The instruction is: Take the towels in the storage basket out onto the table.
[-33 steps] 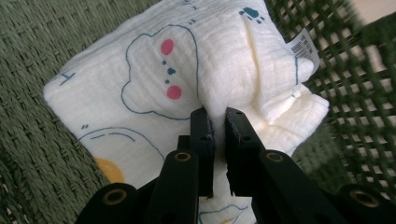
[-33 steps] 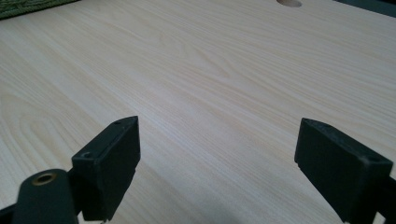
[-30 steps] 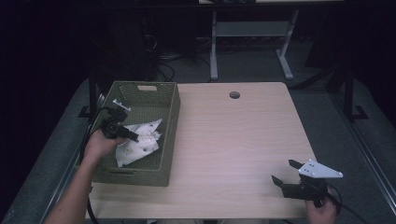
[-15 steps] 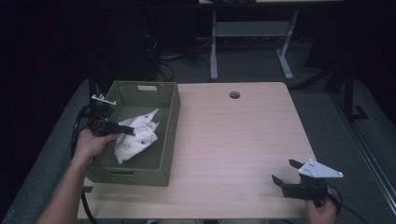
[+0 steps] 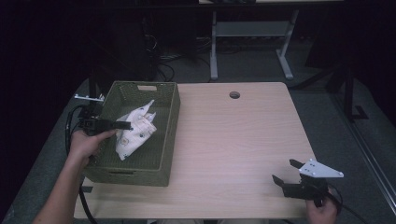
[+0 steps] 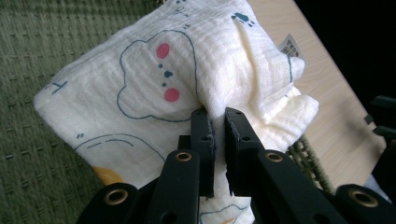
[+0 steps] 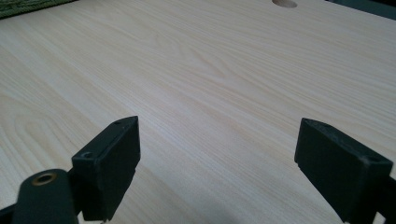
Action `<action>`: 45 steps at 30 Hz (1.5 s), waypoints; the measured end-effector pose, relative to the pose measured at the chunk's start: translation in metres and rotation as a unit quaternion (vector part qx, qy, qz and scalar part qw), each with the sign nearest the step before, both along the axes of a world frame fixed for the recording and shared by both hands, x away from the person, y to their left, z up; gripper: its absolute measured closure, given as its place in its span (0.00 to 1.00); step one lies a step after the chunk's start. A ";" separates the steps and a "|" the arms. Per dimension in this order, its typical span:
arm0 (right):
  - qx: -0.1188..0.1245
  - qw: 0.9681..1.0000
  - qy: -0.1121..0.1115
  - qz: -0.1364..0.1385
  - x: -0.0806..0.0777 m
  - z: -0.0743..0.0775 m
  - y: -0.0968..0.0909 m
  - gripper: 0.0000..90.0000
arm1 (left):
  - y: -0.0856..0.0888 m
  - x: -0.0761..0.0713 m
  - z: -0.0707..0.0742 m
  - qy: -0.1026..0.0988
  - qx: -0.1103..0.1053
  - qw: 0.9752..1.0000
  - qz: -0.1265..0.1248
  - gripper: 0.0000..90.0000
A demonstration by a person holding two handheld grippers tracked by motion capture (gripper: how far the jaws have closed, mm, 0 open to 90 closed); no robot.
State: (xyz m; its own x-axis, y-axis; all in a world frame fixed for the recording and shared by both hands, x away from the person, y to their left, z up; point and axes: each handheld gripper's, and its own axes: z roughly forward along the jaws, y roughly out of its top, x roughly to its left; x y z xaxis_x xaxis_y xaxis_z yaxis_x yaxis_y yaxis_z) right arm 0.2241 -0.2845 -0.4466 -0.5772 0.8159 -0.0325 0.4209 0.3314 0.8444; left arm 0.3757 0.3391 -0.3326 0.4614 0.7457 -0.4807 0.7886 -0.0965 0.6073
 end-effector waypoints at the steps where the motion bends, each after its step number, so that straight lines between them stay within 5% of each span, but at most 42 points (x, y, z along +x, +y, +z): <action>1: 0.000 1.000 0.000 0.000 0.000 0.000 0.000 0.16 | 0.000 0.000 0.001 -0.002 -0.005 1.000 0.001 0.93; 14: 0.001 1.000 0.000 0.000 0.001 0.000 -0.001 0.16 | -0.001 -0.001 0.013 -0.014 -0.047 0.999 -0.002 0.93; 45: 0.002 1.000 -0.004 0.001 0.001 0.000 -0.001 0.16 | -0.048 0.002 0.049 -0.038 -0.053 0.996 -0.056 0.93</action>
State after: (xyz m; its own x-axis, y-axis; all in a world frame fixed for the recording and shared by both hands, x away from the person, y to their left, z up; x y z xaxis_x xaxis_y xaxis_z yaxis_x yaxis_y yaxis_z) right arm 0.2252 -0.2858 -0.4463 -0.5791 0.8146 -0.0334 0.4129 0.3283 0.8496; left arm 0.3777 0.2908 -0.2835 0.5768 0.6342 -0.5149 0.7281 -0.1133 0.6761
